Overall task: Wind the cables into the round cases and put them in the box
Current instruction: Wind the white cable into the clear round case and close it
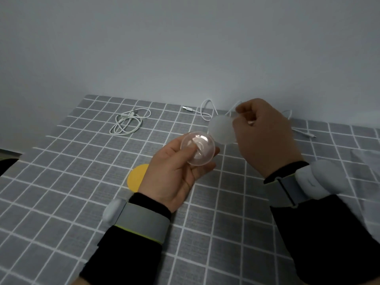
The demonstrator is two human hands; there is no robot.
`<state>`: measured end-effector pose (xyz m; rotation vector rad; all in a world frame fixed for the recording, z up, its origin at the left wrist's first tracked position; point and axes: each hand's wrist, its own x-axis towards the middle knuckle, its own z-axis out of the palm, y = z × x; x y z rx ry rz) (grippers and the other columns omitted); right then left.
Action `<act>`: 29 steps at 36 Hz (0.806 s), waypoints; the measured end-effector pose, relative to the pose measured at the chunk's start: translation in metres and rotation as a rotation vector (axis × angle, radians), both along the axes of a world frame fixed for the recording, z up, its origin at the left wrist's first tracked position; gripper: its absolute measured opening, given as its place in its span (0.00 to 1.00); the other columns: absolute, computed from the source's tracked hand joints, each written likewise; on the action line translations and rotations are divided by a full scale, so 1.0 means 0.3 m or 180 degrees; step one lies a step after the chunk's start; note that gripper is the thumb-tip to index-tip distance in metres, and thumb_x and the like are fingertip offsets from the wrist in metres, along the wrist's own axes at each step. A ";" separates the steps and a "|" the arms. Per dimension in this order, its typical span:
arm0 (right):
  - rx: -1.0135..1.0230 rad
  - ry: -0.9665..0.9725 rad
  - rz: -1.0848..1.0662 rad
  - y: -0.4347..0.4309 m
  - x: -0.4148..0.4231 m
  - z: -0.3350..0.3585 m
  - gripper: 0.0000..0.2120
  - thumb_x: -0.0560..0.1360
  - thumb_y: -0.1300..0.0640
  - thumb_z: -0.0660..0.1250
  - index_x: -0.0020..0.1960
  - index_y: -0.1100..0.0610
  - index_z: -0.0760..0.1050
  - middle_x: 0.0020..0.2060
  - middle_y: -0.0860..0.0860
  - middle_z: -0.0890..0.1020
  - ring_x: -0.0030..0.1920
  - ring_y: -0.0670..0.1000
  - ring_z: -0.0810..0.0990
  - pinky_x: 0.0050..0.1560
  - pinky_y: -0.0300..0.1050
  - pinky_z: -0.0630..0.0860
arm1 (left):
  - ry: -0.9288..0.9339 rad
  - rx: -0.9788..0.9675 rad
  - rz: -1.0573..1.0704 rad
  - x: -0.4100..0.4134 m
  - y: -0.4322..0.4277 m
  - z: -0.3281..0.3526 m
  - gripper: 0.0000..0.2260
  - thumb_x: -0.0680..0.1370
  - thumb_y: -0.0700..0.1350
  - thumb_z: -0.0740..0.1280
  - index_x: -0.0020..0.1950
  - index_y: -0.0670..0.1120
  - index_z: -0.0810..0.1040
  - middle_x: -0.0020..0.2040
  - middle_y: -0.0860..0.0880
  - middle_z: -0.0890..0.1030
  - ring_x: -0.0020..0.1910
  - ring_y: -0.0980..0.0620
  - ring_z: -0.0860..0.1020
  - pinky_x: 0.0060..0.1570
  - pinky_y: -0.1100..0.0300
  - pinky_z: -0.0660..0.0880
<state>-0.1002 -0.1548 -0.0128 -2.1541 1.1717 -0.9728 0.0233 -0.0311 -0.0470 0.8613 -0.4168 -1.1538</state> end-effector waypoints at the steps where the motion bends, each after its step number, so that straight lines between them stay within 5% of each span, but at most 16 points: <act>1: -0.0254 0.0020 0.0019 0.005 -0.002 -0.001 0.09 0.77 0.54 0.63 0.56 0.51 0.76 0.47 0.48 0.79 0.45 0.49 0.78 0.50 0.48 0.76 | -0.0065 0.0010 0.0029 -0.003 -0.001 0.000 0.17 0.75 0.40 0.64 0.63 0.38 0.75 0.55 0.37 0.83 0.53 0.39 0.83 0.41 0.55 0.82; 5: -0.0929 -0.0051 0.0619 0.030 0.012 0.006 0.12 0.74 0.55 0.65 0.57 0.50 0.78 0.47 0.50 0.75 0.47 0.51 0.74 0.50 0.48 0.73 | -0.0092 0.0030 0.0154 -0.001 0.001 0.001 0.17 0.79 0.38 0.63 0.67 0.36 0.73 0.58 0.35 0.81 0.55 0.40 0.82 0.47 0.52 0.82; 8: -0.0853 0.0057 0.1204 0.048 0.025 -0.006 0.11 0.74 0.51 0.68 0.56 0.47 0.80 0.42 0.46 0.75 0.43 0.47 0.73 0.47 0.43 0.72 | 0.0010 -0.0010 0.0191 0.000 0.003 0.004 0.17 0.82 0.39 0.60 0.71 0.35 0.70 0.63 0.34 0.78 0.58 0.39 0.79 0.55 0.47 0.80; 12: -0.0681 0.0386 0.1452 0.064 0.036 -0.027 0.18 0.71 0.42 0.67 0.58 0.47 0.80 0.43 0.44 0.74 0.46 0.47 0.74 0.48 0.45 0.73 | 0.0192 0.0005 0.0306 0.006 0.006 0.012 0.16 0.83 0.41 0.57 0.68 0.35 0.73 0.59 0.33 0.81 0.57 0.37 0.79 0.52 0.47 0.81; 24: -0.0821 0.0432 0.1408 0.063 0.053 -0.048 0.21 0.71 0.41 0.70 0.60 0.49 0.81 0.43 0.45 0.74 0.44 0.43 0.72 0.47 0.39 0.66 | 0.0307 -0.0009 0.0369 0.012 0.004 0.005 0.15 0.84 0.40 0.56 0.66 0.34 0.74 0.58 0.34 0.81 0.54 0.42 0.81 0.49 0.53 0.82; 29: -0.0296 -0.0491 0.0910 0.035 0.017 0.005 0.13 0.75 0.46 0.70 0.59 0.47 0.79 0.40 0.42 0.78 0.34 0.43 0.74 0.39 0.37 0.72 | 0.0456 0.0009 0.0822 0.019 -0.003 0.007 0.13 0.83 0.40 0.58 0.64 0.35 0.75 0.57 0.34 0.82 0.57 0.39 0.82 0.53 0.49 0.81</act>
